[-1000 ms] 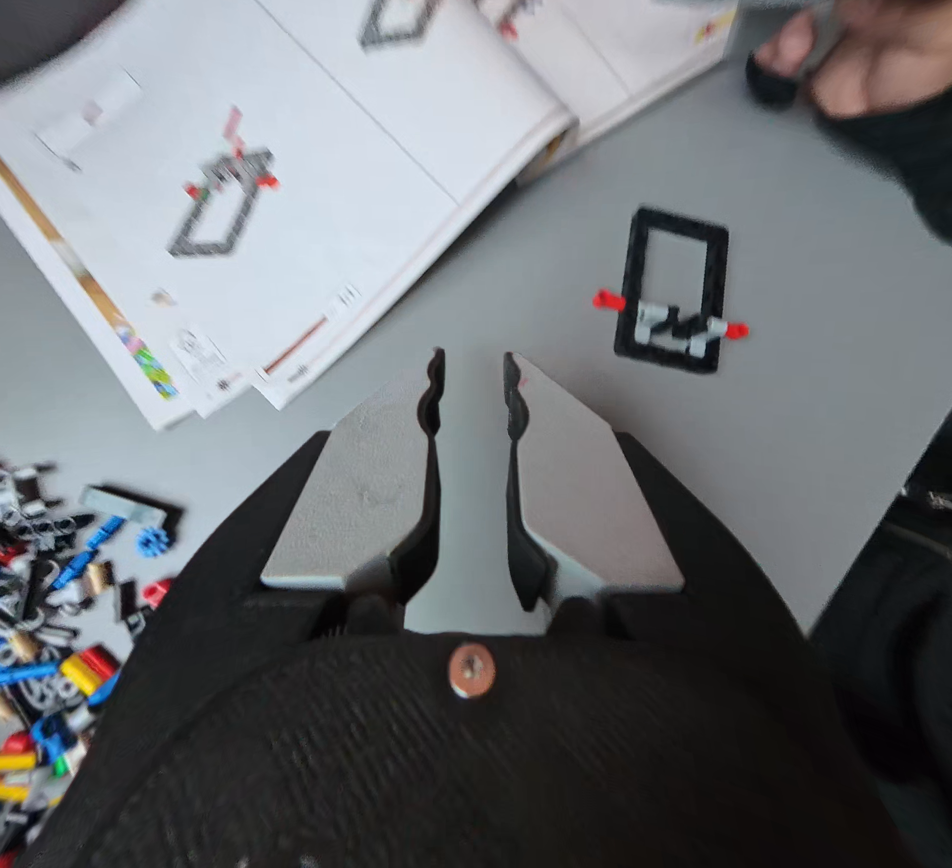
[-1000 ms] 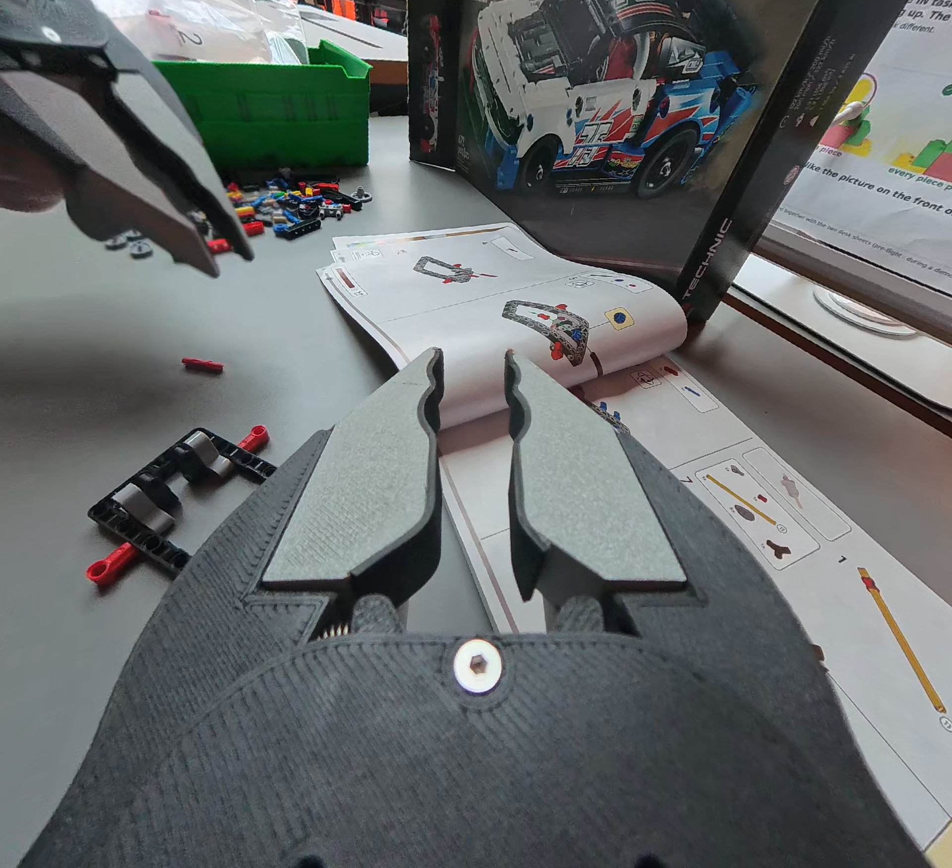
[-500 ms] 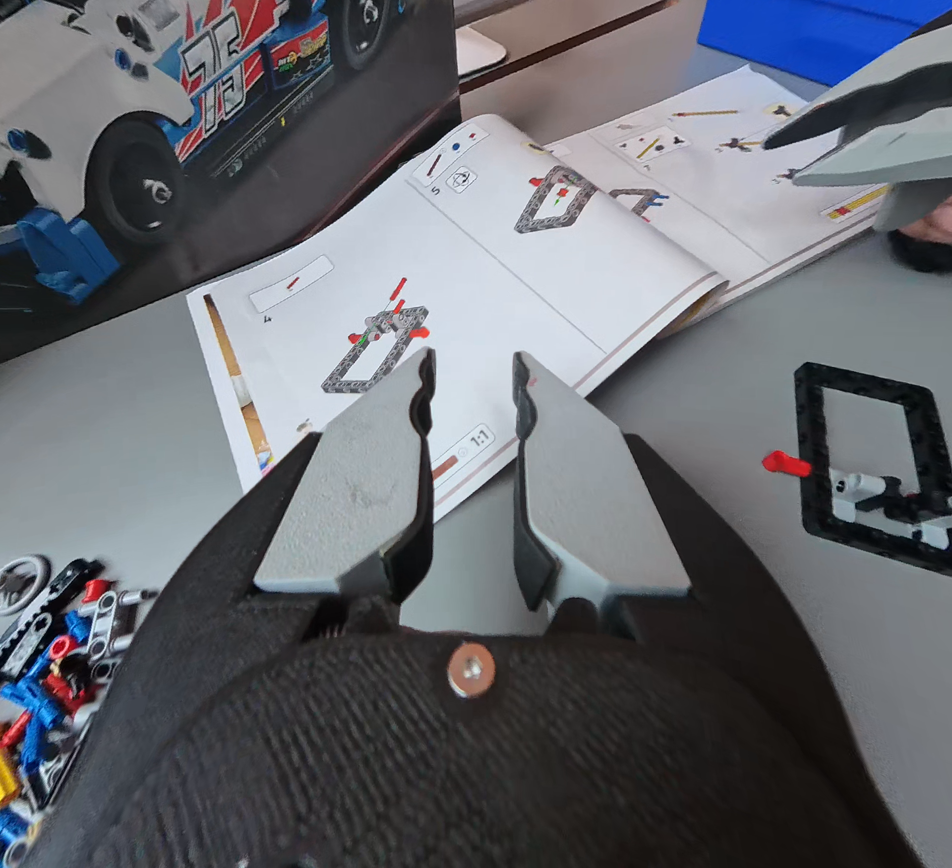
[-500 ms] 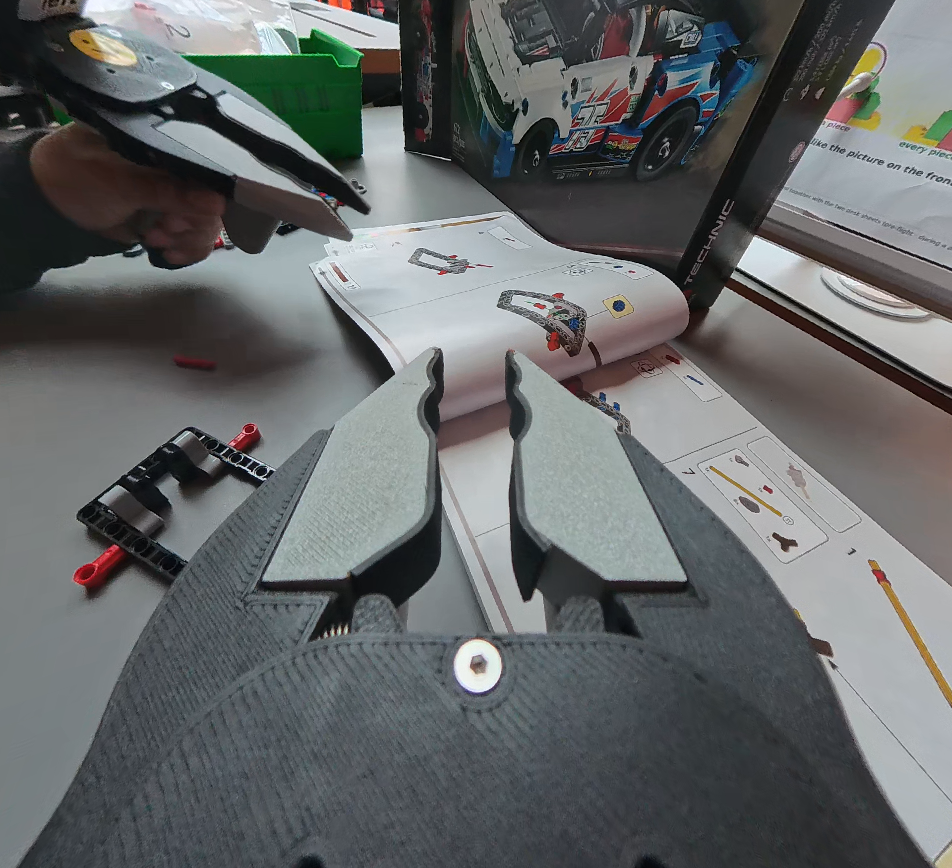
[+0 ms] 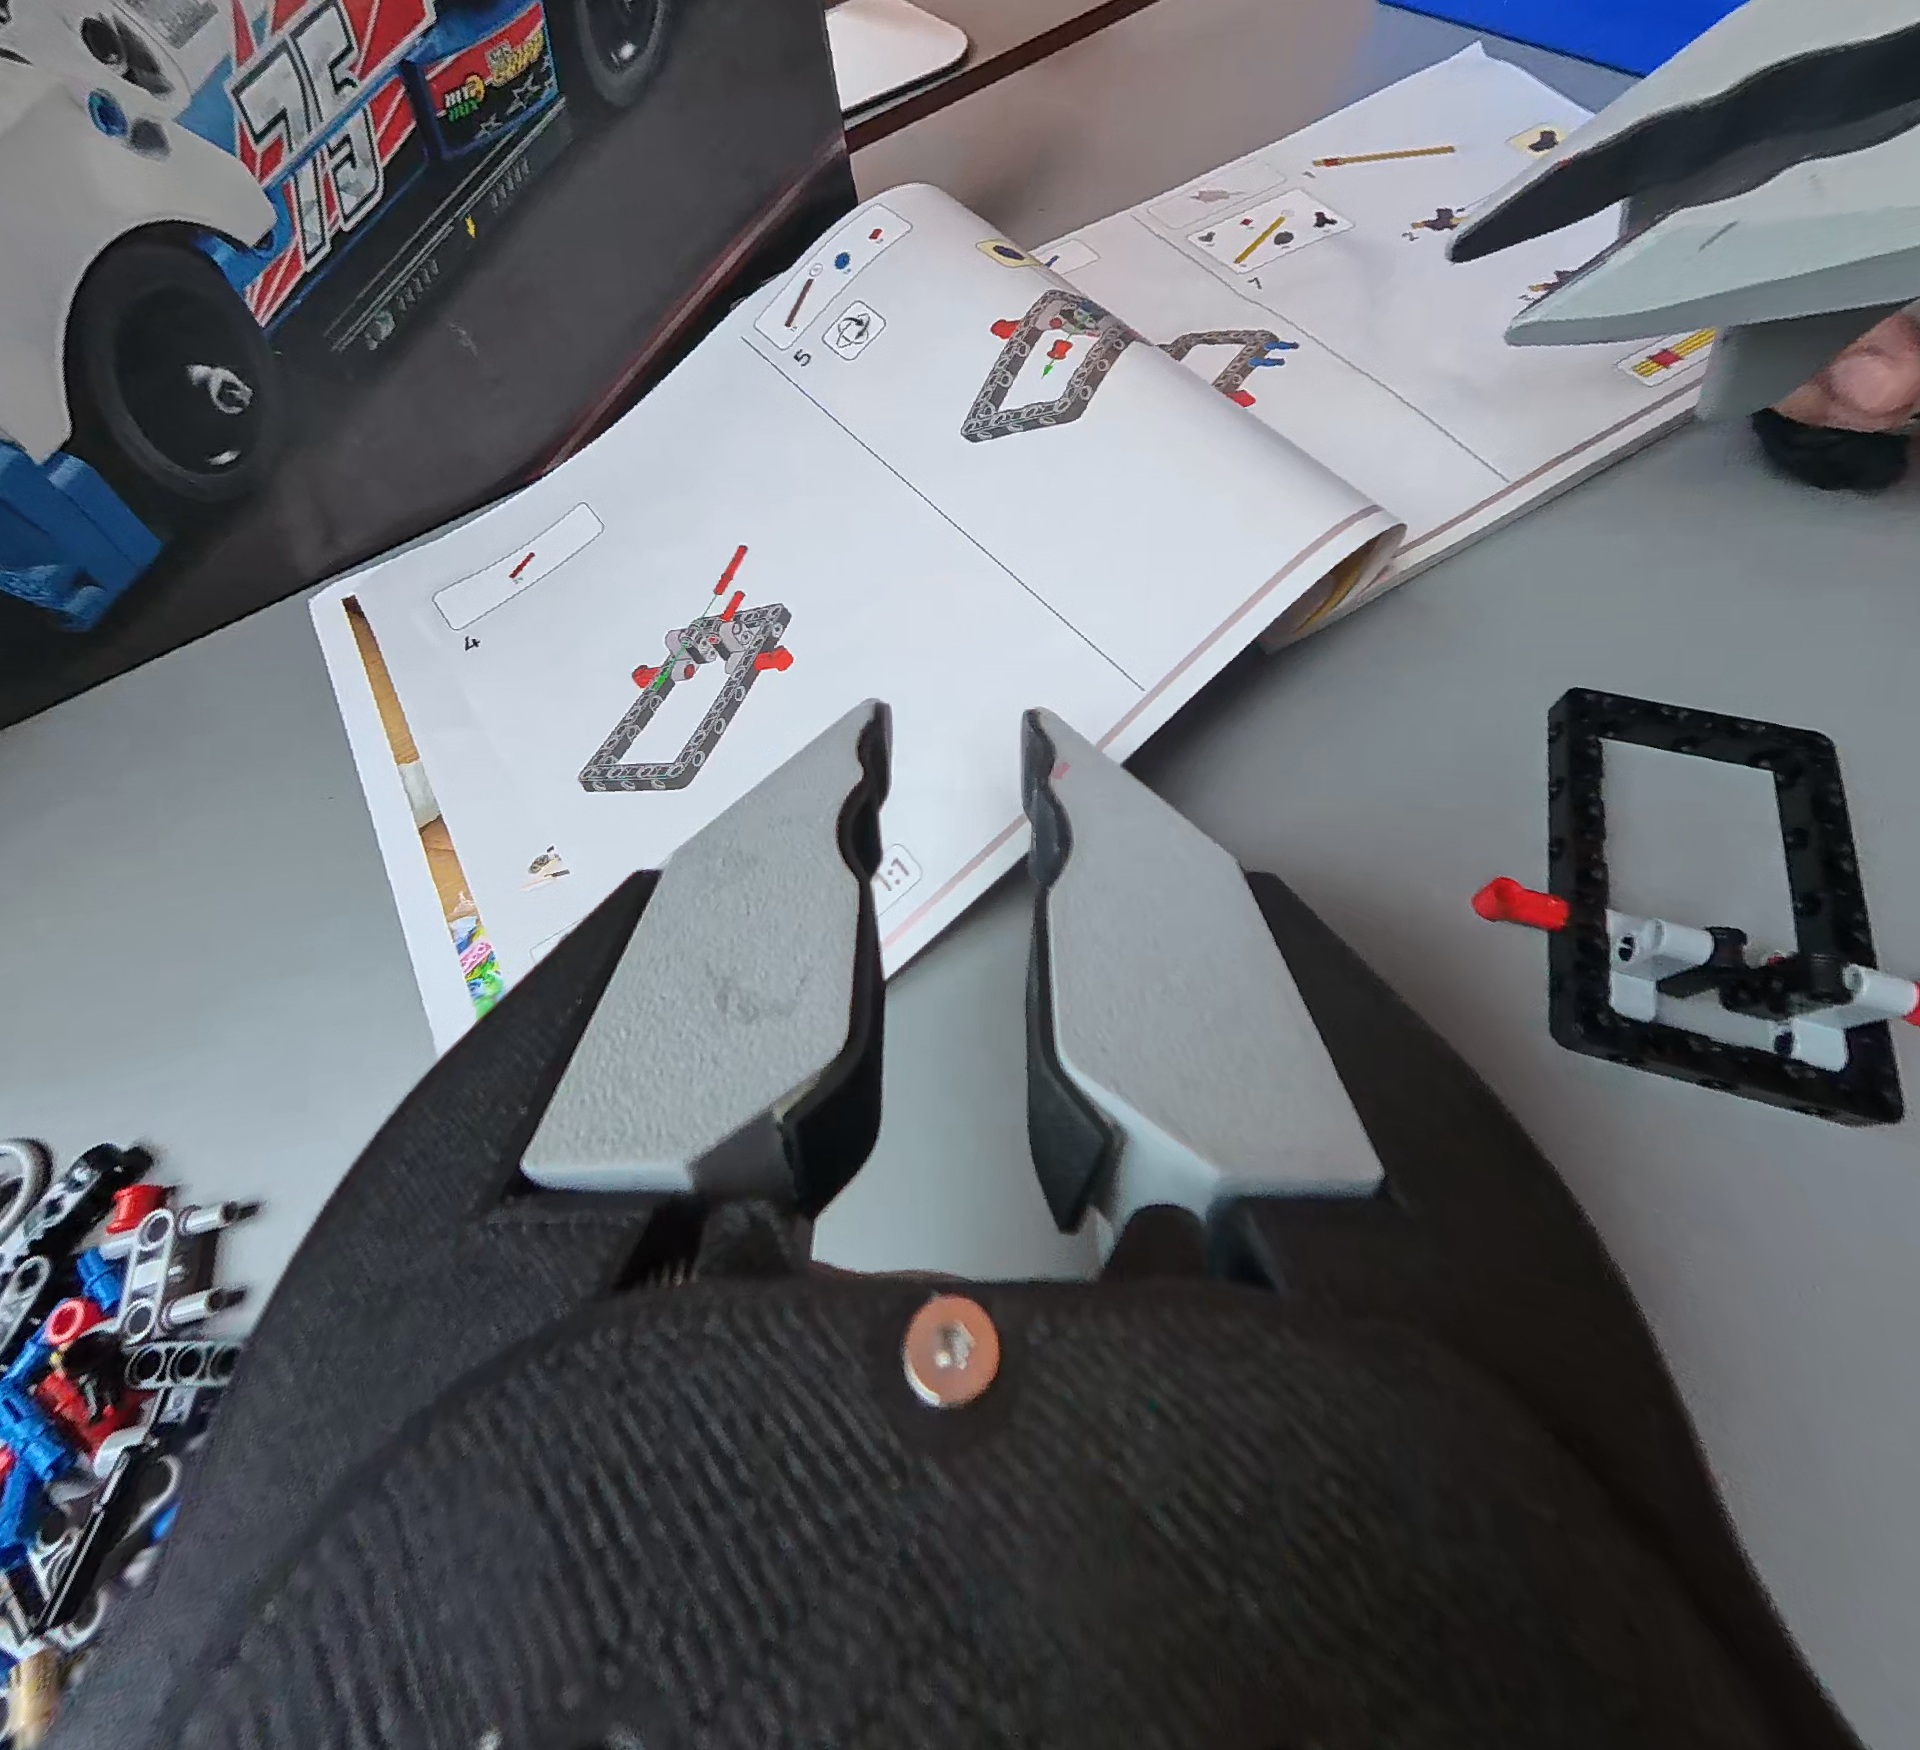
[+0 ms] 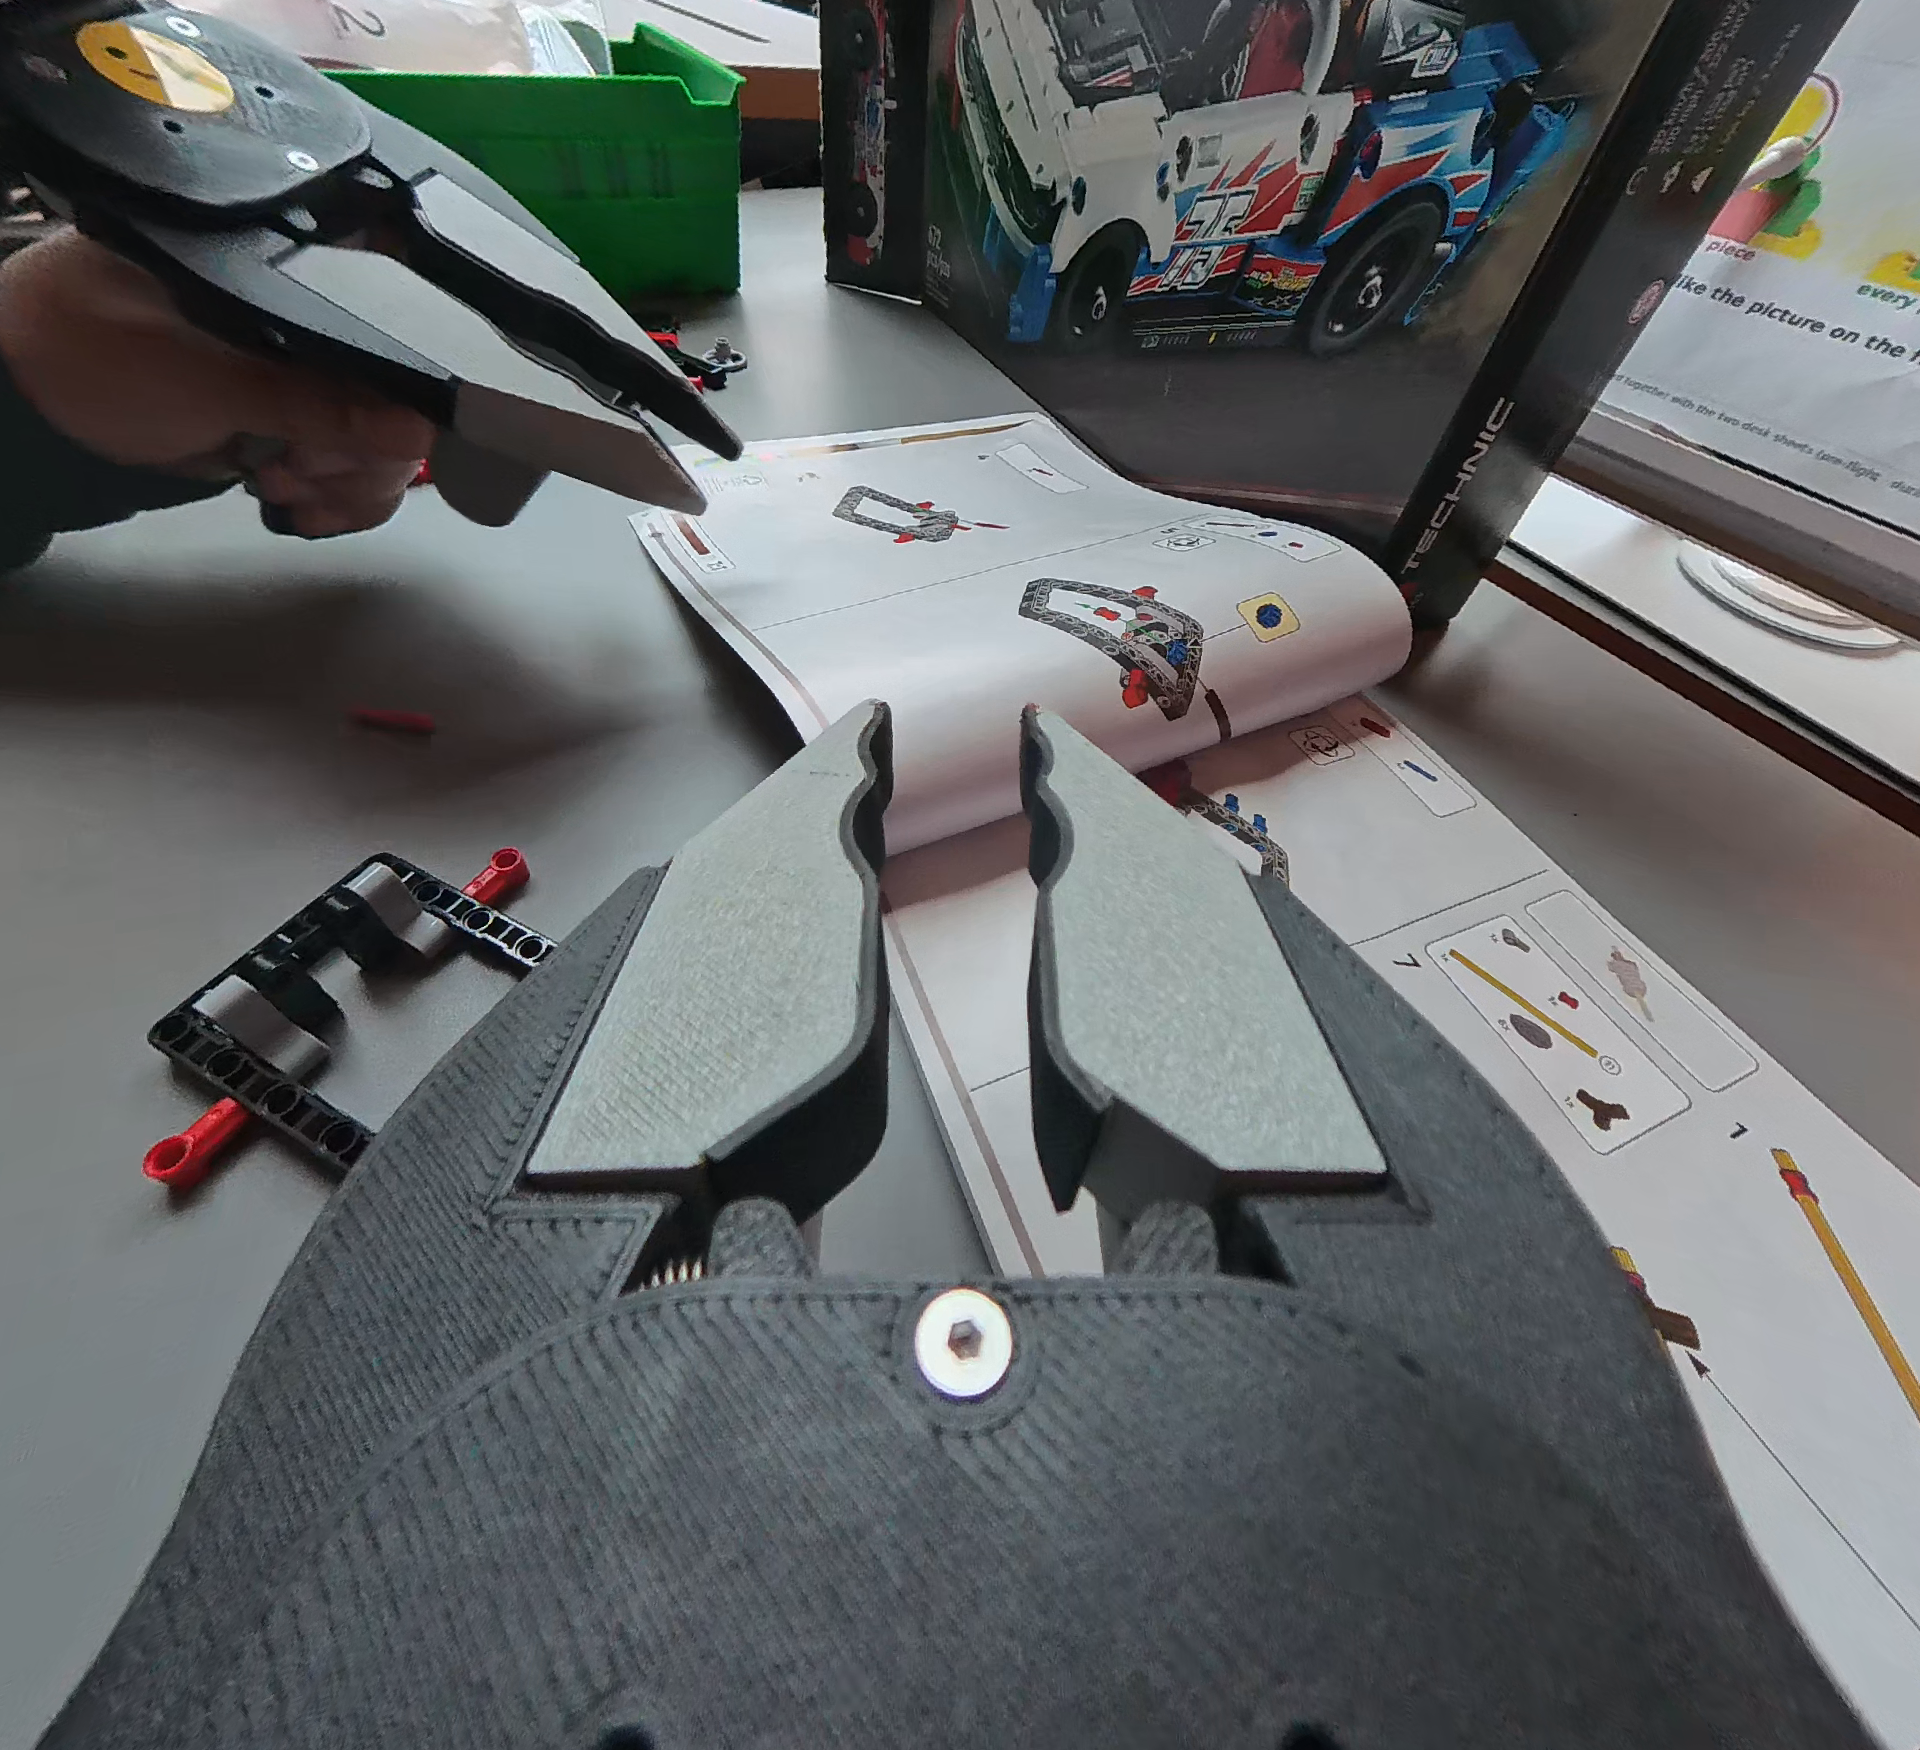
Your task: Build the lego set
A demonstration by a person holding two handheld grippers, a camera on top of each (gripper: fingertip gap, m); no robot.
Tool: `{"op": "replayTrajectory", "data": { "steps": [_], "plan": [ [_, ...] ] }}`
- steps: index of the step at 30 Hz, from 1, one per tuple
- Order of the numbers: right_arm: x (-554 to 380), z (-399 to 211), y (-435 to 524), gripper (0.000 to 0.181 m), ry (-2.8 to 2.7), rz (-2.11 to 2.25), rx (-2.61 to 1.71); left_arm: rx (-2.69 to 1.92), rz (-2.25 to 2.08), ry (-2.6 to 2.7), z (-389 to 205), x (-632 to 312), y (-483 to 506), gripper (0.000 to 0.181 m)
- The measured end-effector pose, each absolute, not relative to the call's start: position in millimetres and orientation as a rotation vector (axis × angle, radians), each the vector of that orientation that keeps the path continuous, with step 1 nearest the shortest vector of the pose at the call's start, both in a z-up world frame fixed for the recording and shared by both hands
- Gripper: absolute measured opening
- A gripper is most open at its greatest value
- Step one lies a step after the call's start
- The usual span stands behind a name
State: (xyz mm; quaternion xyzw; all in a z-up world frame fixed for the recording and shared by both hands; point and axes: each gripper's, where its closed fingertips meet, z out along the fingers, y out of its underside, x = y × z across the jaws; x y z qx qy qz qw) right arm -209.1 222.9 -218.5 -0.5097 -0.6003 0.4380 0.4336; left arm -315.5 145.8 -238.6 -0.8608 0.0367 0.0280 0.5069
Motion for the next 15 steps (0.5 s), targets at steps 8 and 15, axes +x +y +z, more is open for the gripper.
{"op": "replayTrajectory", "data": {
  "steps": [8,15],
  "plan": [
    [-209.7,-219.1,224.1,0.022,-1.493,1.077,-1.274,-1.999,0.114,0.011,-221.2,-330.2,142.9,0.021],
    [-209.0,-218.6,221.3,0.022,-1.506,1.086,-1.259,-1.843,0.156,-0.137,-191.4,-365.8,127.5,0.01]
  ]
}}
